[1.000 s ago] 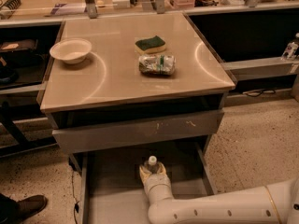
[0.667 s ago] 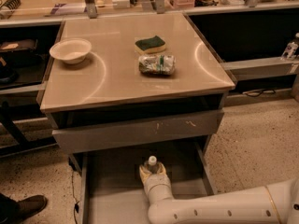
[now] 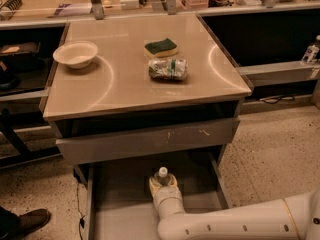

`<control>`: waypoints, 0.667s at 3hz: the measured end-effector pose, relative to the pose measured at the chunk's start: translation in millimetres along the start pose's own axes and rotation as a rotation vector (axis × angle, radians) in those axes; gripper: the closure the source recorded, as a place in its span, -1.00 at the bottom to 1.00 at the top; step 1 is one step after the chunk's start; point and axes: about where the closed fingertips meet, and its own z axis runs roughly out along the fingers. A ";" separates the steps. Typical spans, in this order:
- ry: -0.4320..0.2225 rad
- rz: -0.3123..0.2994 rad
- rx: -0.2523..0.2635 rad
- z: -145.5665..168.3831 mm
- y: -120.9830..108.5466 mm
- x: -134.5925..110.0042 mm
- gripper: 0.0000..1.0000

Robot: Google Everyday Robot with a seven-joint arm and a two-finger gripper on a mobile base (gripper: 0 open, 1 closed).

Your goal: Place blue plastic bottle into middle drawer

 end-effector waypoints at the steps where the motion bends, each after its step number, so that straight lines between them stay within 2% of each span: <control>1: 0.000 0.000 0.000 0.0 0.0 0.0 -0.77; 2: 0.000 0.000 0.000 0.0 0.0 0.0 -1.00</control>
Offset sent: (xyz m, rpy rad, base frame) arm 0.0000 0.0000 0.0000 0.0000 0.0000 0.0000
